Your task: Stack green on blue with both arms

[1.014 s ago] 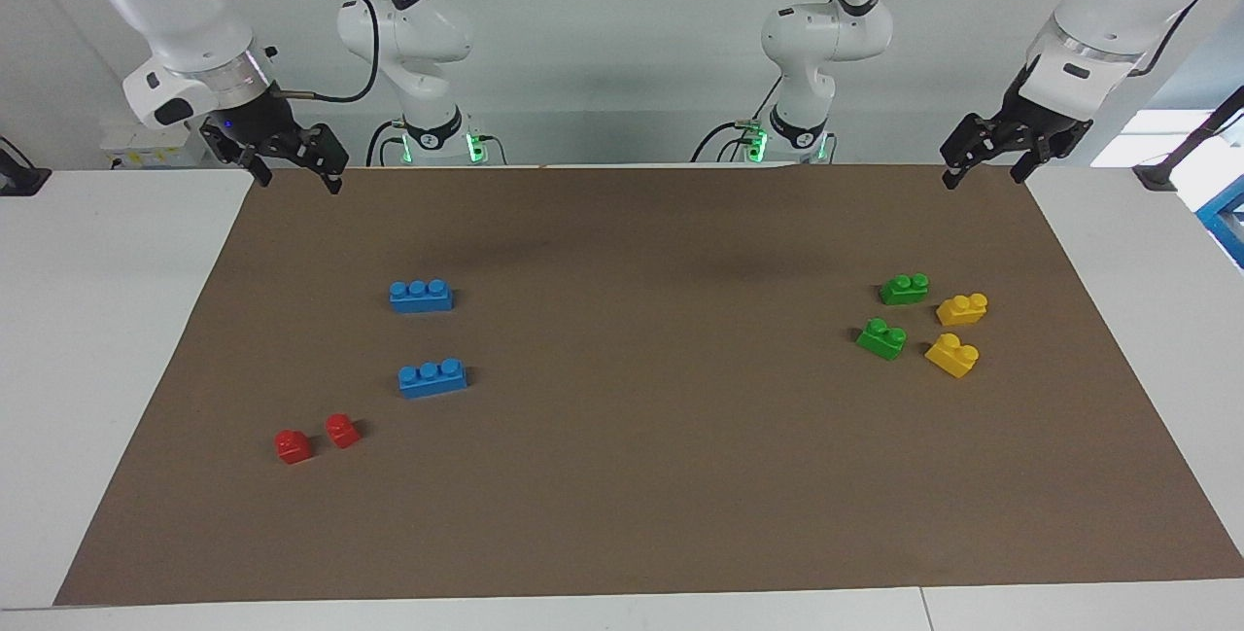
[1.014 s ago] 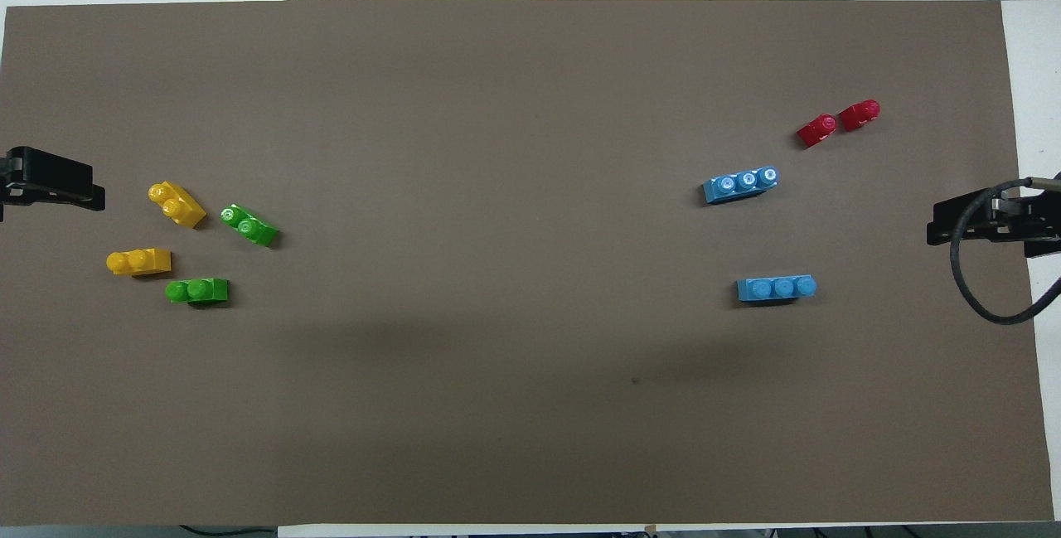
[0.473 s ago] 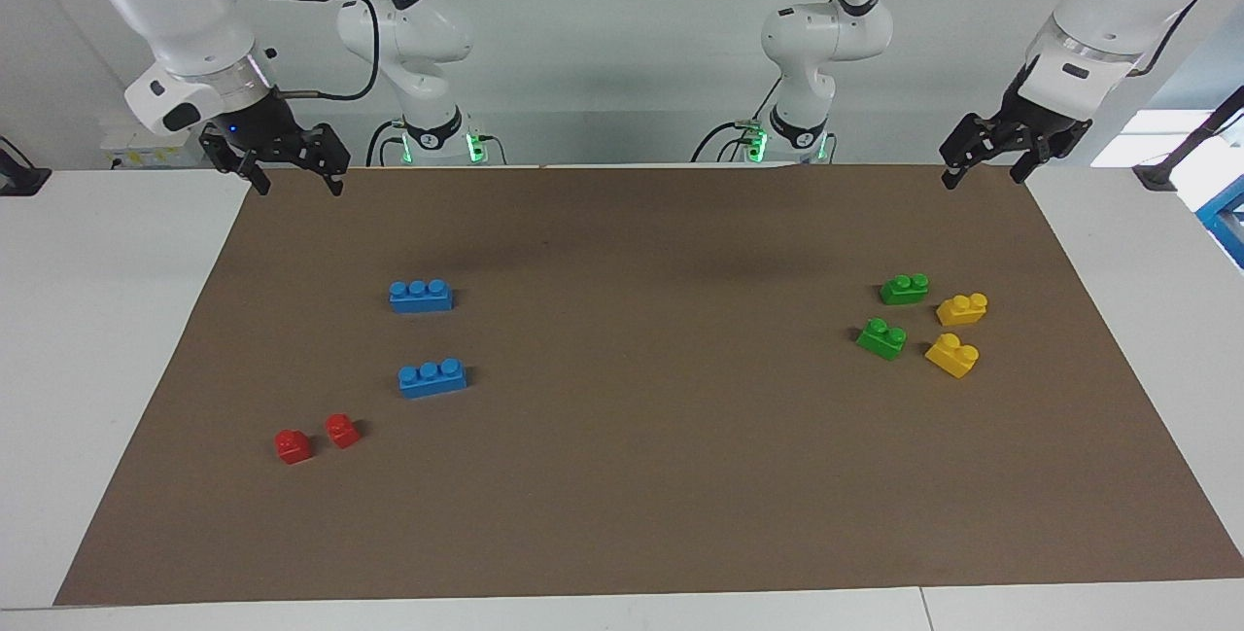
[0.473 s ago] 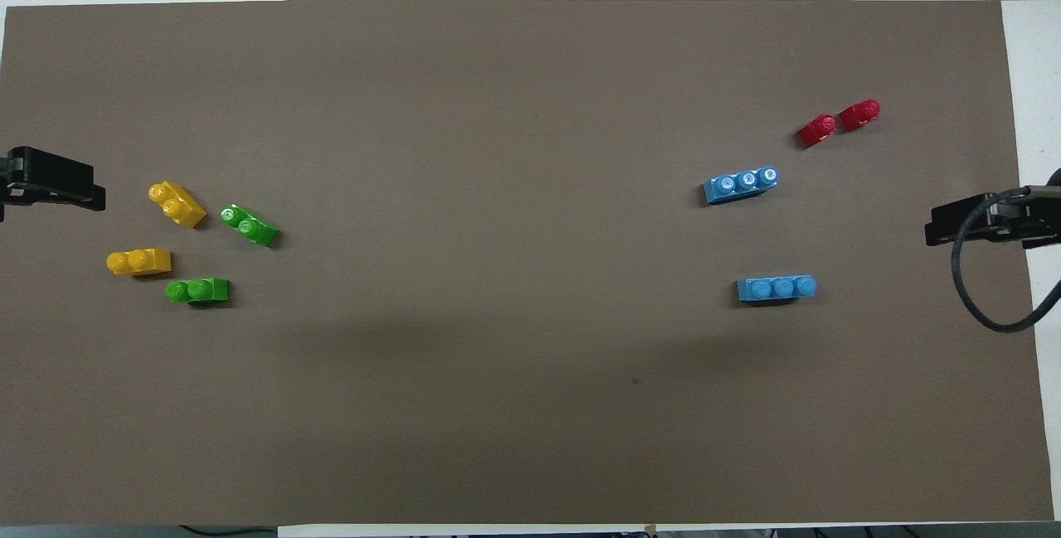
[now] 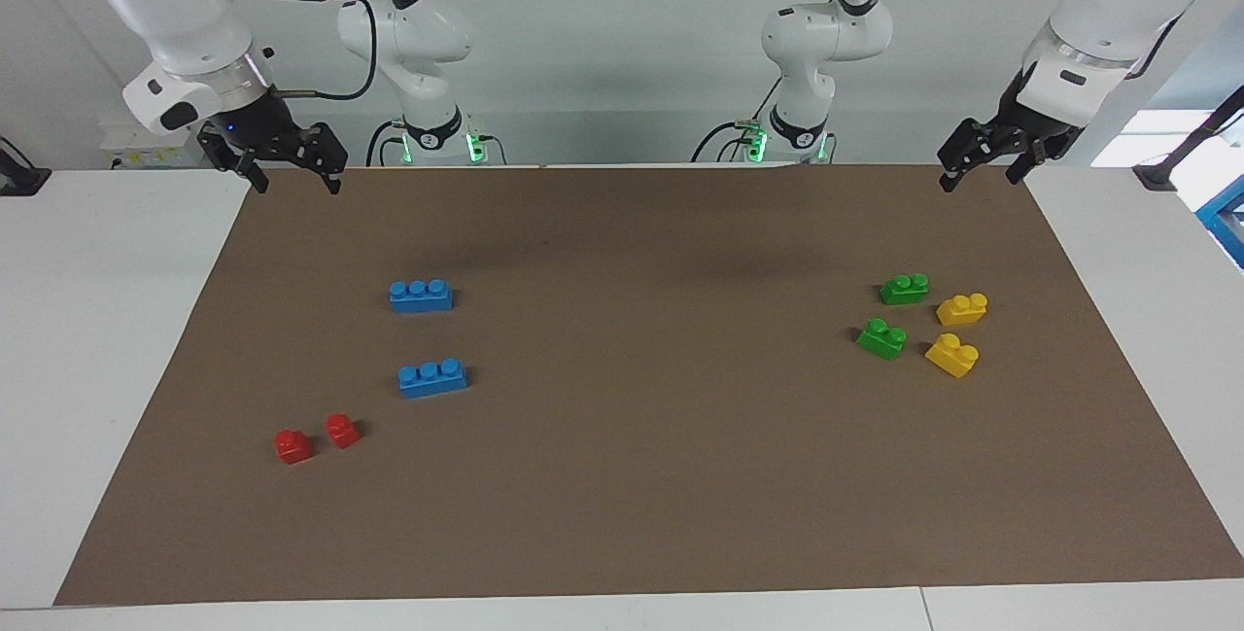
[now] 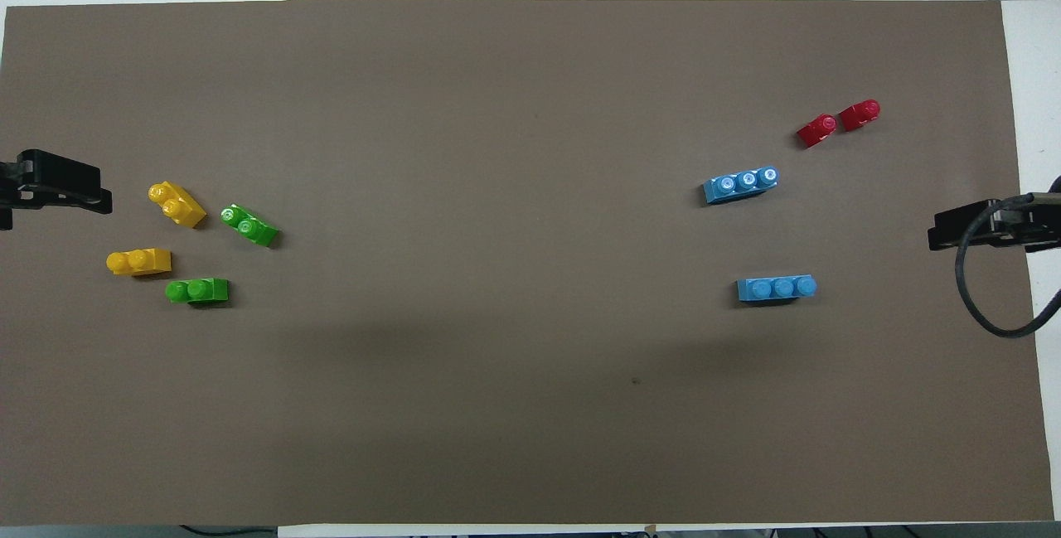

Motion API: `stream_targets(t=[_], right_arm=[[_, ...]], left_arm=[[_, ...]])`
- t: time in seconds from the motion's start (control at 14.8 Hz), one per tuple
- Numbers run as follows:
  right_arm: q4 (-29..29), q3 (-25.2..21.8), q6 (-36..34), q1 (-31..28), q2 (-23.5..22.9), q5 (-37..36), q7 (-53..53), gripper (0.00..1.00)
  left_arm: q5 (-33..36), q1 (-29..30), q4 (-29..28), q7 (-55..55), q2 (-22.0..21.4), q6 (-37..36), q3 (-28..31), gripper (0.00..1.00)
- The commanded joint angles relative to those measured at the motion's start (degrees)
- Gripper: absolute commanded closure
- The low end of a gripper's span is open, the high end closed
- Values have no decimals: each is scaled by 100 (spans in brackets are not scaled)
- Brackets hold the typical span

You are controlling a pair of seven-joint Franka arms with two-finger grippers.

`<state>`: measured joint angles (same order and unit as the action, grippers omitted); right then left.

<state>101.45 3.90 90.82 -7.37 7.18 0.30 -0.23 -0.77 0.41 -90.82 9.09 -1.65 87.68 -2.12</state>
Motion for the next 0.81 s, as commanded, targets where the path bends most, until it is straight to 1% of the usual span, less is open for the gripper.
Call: stream_targets(t=[0.0,0.14,0.27,0.34,0.47,0.54,0.74], right_arm=[[191,14,-38,-89,283,49,-188,0],[165,6,-74,-72,284,14,-179,0],[183,6,40,-81,293,14,-127,0],[183,14,249,-81,284,14,4,0],[191,14,488,-28,249,14,687,0],[191,14,541,-11,231,14,1022,0],[191,32,682,-10,47,40,1926,0]], left_arm=[[7,-41,-1127,1151,-598,818,1,0],[-11,-59,-1717,2092,-801,1399,-17,0],[-28,-147,-1991,2866,-758,1681,-17,0],[-37,-147,-2175,3183,-749,1874,-17,0],[-90,-156,-2570,3650,-723,2322,-17,0],[-99,-173,-2676,3957,-636,2516,-8,0],[-108,-173,-2712,4696,-30,2973,-8,0]])
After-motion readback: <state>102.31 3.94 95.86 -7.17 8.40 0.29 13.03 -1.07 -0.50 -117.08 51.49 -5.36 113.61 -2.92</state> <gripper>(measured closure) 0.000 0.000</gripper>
